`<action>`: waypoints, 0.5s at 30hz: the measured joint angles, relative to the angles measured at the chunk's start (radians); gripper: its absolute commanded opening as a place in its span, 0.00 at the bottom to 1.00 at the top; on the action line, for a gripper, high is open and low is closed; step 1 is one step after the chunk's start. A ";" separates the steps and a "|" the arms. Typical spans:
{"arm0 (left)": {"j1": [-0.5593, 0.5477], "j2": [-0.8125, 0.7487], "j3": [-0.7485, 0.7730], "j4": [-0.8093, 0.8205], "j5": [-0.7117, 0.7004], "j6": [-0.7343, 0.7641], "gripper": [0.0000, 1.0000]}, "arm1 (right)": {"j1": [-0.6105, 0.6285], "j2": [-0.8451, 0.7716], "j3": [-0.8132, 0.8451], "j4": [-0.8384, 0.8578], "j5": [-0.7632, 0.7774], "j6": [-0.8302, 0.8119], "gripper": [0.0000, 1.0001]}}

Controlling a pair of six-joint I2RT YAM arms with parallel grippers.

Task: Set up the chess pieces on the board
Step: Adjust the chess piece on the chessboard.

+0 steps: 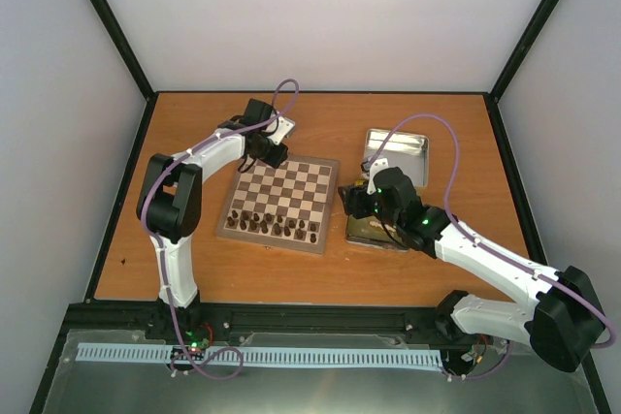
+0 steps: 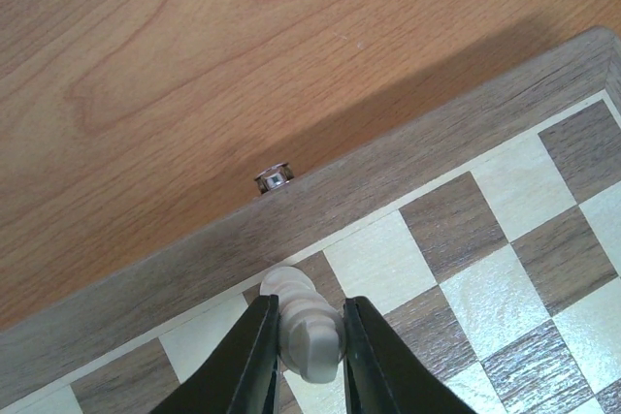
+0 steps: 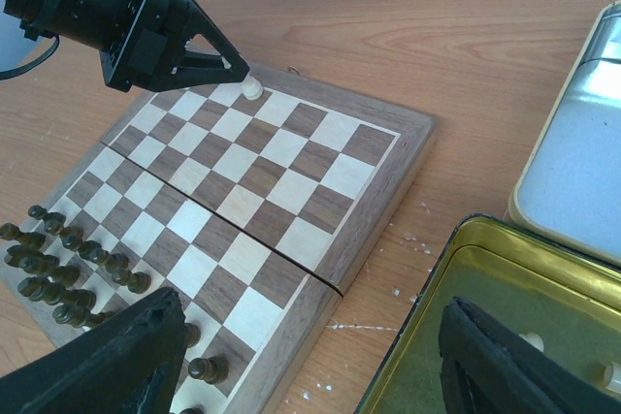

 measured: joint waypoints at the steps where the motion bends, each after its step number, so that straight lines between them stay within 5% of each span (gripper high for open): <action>1: 0.000 0.000 0.000 0.000 -0.001 0.000 0.17 | 0.000 0.000 0.000 0.000 0.000 0.000 0.72; 15: 0.000 0.000 0.000 -0.007 0.009 0.005 0.14 | 0.000 0.000 -0.008 0.001 -0.003 0.009 0.72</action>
